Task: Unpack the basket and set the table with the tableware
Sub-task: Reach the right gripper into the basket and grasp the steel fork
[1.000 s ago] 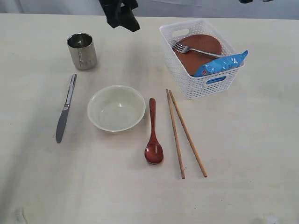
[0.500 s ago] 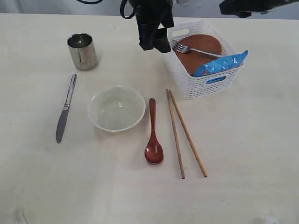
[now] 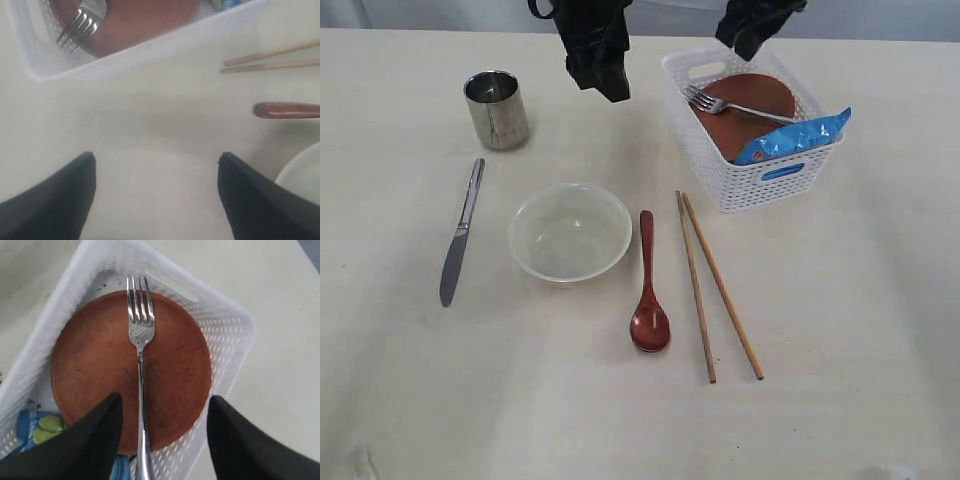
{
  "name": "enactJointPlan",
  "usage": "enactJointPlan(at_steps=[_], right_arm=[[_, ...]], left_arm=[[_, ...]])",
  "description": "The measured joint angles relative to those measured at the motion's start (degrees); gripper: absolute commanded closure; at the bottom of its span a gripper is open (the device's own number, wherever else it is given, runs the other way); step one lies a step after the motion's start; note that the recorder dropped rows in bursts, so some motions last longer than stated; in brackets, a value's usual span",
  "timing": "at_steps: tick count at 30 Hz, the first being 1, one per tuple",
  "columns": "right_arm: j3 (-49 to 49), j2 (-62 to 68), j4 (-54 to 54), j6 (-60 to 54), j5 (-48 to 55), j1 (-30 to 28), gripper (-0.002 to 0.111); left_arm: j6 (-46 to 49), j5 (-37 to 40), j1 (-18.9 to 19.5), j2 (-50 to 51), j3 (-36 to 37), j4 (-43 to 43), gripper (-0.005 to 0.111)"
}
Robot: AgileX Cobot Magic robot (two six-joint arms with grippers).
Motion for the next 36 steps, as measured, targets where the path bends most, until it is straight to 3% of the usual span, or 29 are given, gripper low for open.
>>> enactJointPlan(at_steps=[10,32,34,36], right_arm=[[-0.63,8.50,-6.15,0.21,0.52,0.16,0.059],[0.56,10.31,-7.35,1.30,0.74,3.39,0.059],[0.56,11.48,-8.30,1.34,0.74,3.39,0.062],[0.56,12.54,-9.65,1.48,0.74,3.39,0.077]], left_arm=[[-0.09,0.24,0.00,0.00,0.00,0.10,0.042],[-0.09,0.34,0.00,0.00,0.00,0.10,0.042],[-0.09,0.34,0.00,0.00,0.00,0.10,0.042],[-0.09,0.34,0.00,0.00,0.00,0.10,0.042]])
